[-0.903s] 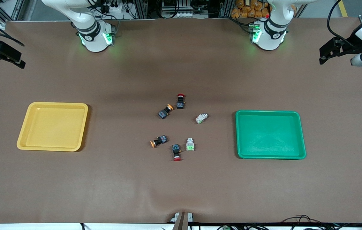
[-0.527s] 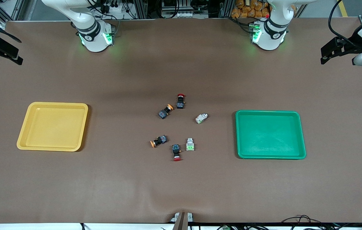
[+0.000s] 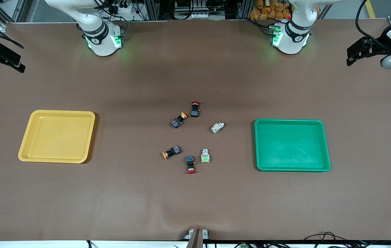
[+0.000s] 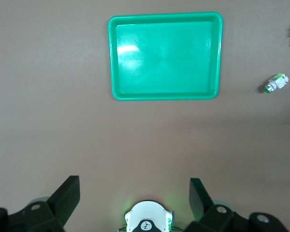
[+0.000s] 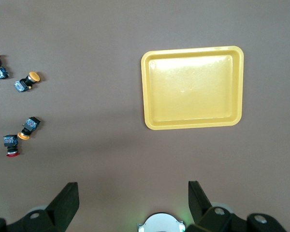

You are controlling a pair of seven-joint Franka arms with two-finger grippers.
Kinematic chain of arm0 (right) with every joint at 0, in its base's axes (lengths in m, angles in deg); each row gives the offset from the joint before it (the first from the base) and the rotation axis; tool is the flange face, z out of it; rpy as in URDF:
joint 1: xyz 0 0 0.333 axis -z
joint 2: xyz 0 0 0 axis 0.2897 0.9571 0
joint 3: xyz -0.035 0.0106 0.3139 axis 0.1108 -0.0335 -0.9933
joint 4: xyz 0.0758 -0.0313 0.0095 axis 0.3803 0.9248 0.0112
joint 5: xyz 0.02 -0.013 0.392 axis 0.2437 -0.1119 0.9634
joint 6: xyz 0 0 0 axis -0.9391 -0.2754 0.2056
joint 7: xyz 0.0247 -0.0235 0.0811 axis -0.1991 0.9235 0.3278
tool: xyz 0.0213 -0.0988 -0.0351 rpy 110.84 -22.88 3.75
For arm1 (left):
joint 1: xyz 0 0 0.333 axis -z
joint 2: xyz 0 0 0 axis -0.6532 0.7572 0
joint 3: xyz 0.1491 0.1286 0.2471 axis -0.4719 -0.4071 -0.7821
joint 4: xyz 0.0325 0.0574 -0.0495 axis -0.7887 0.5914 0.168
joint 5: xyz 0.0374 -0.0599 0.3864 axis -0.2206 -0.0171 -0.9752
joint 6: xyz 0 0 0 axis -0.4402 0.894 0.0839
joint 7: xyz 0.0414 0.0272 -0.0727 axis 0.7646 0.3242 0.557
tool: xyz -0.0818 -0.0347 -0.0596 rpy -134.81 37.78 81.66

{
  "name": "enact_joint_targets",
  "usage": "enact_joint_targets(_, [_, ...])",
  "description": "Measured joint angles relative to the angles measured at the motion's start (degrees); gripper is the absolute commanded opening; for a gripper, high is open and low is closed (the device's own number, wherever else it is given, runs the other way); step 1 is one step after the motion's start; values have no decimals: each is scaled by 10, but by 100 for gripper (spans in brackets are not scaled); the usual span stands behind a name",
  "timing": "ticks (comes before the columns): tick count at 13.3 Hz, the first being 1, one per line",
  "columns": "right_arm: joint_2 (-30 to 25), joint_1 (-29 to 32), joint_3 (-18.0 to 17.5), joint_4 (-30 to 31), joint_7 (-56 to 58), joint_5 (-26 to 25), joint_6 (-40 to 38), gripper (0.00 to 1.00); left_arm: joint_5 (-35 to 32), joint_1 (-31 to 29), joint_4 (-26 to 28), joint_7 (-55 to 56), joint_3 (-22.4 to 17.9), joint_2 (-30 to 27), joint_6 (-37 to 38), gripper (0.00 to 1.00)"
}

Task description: Place green and yellow buttons in trays

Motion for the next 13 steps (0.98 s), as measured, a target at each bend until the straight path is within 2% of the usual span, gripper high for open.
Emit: enact_joint_targets(13, [1, 0, 5, 40, 0, 0, 40, 100, 0, -1, 26, 0, 3, 1, 2, 100])
